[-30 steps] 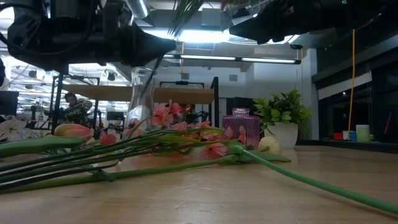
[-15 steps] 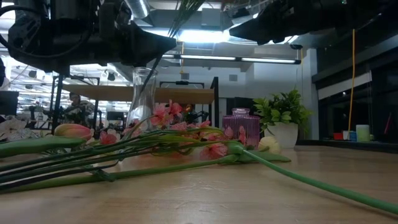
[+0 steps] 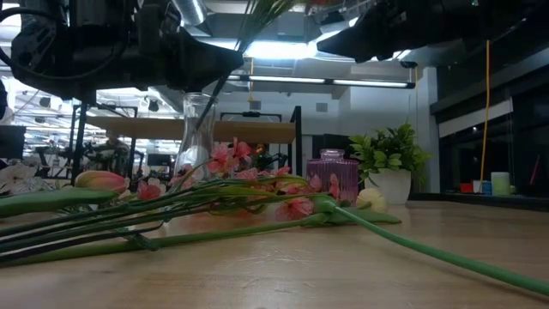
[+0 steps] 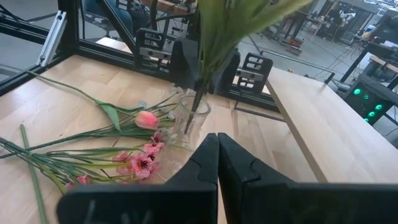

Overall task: Pick and place flowers into a vace then onto a shelf
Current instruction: Put the red flowers into the transparent vase

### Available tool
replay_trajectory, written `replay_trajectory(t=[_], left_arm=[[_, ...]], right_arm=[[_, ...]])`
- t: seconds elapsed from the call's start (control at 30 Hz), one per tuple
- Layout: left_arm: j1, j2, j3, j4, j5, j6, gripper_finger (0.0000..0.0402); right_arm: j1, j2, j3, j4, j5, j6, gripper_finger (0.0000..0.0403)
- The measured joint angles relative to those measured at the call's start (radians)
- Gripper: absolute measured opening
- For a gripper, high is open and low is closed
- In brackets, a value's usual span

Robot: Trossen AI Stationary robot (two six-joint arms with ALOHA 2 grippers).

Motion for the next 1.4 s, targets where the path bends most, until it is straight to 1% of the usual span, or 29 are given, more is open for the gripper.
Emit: replay_trajectory(t=[0.17, 0.4, 0.73, 1.03, 1.2, 1.4], left_arm=[[0.0, 0.0, 0.0, 0.0, -0.038, 0.002, 0.0088], [0.0, 0.0, 0.001, 0.024, -0.033, 0.009, 0.0105], [0.0, -0.012, -0.001, 0.023, -0.035, 0.01, 0.0107], [0.0, -0.09, -0.091, 0.021, -0.038, 0.026, 0.0116], [0.0, -0.135, -0.126, -0.02, -0.084, 0.026, 0.0126], [0.0, -0.156, -0.134, -0.098, -0.086, -0.018, 0.0148]], right_arm=[[0.0, 0.0, 0.0, -0.001, 0.0, 0.0, 0.0002], [0.0, 0.0, 0.0, -0.001, 0.0, 0.0, 0.0002], [0.0, 0.0, 0.0, -0.006, 0.0, 0.0, 0.0002], [0.0, 0.0, 0.0, -0.008, 0.0, 0.0, 0.0002], [0.0, 0.0, 0.0, -0.007, 0.0, 0.0, 0.0002], [0.0, 0.0, 0.0, -0.007, 0.0, 0.002, 0.0002]])
